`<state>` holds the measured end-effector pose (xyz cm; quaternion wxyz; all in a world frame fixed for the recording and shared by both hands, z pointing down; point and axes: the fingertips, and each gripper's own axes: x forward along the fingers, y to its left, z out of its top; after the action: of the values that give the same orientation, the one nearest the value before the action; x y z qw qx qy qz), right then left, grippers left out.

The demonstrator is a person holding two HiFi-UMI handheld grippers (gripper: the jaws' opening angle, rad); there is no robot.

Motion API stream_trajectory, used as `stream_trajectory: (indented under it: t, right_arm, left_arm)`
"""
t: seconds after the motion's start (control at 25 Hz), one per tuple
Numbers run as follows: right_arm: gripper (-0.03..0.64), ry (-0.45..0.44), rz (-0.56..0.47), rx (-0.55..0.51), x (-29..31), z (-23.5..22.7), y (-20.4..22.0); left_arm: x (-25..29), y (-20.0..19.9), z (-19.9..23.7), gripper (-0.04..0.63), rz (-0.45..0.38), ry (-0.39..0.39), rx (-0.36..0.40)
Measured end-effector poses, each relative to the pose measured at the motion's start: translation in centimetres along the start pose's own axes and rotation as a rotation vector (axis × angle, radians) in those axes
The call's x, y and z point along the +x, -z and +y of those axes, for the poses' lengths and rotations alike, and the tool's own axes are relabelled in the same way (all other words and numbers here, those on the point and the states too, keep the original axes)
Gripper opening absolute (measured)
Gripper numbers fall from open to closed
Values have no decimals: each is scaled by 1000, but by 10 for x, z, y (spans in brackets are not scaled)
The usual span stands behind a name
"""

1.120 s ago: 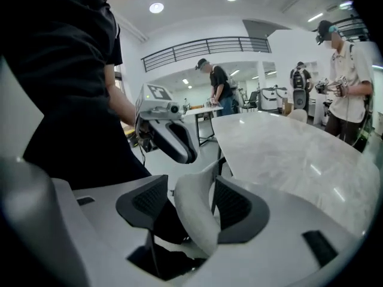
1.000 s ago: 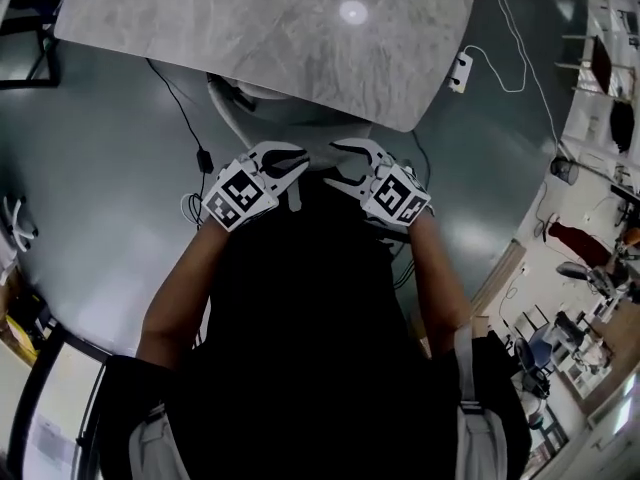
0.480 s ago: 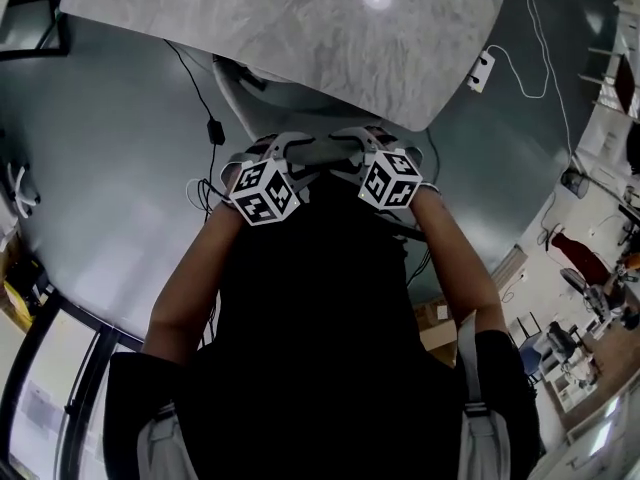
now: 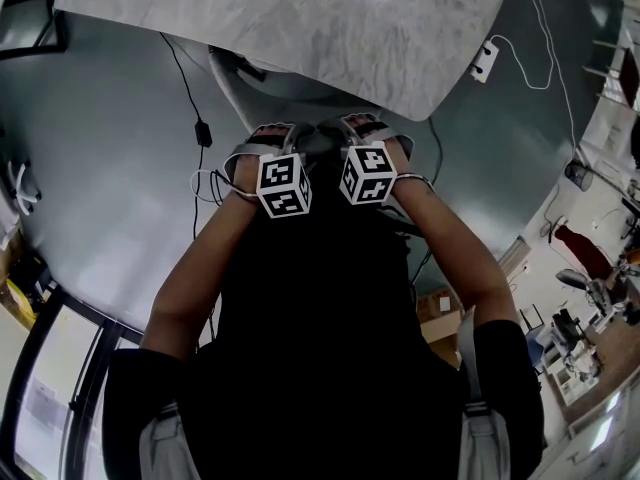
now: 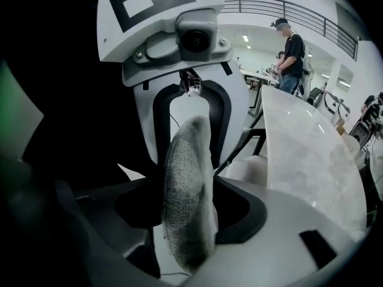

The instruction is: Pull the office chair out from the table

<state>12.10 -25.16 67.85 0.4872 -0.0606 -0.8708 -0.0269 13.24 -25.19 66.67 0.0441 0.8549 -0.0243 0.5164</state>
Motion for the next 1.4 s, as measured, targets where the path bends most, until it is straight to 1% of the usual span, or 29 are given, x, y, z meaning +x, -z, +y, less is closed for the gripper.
stream_trajectory:
  t: [0.12, 0.2, 0.28, 0.36, 0.48, 0.64, 0.76, 0.92, 1.04, 1.16, 1.28, 1.4]
  right_arm:
    - [250, 0, 45, -26, 6, 0, 7]
    - [250, 1, 65, -44, 9, 3, 9]
    - [250, -3, 79, -58, 12, 6, 12]
    - [247, -4, 86, -63, 14, 7, 15]
    - [222, 2, 86, -66, 14, 8, 16]
    - [159, 15, 95, -65, 14, 5, 18]
    - [143, 23, 104, -66, 17, 5, 19]
    - [126, 21, 114, -75, 19, 5, 20]
    - [121, 16, 115, -85, 19, 5, 21]
    - [120, 17, 109, -69, 20, 4, 20]
    - [121, 18, 119, -48, 21, 3, 22]
    - [117, -3, 133, -31, 22, 5, 22]
  left_arm:
    - [7, 5, 2, 264, 43, -13, 7]
    - [11, 12, 1, 262, 86, -8, 32]
    - [15, 15, 0, 260, 109, -2, 48]
    - [17, 14, 0, 245, 111, -5, 53]
    - [19, 11, -3, 190, 109, -2, 51]
    - [21, 10, -3, 170, 106, -8, 62]
    - [23, 12, -2, 143, 100, -13, 66]
    - [26, 13, -1, 135, 110, -23, 63]
    - [28, 14, -3, 135, 123, -22, 75]
    - [28, 14, -2, 135, 117, -22, 76]
    - [30, 14, -2, 133, 113, -16, 62]
    - [29, 14, -2, 130, 120, -3, 51]
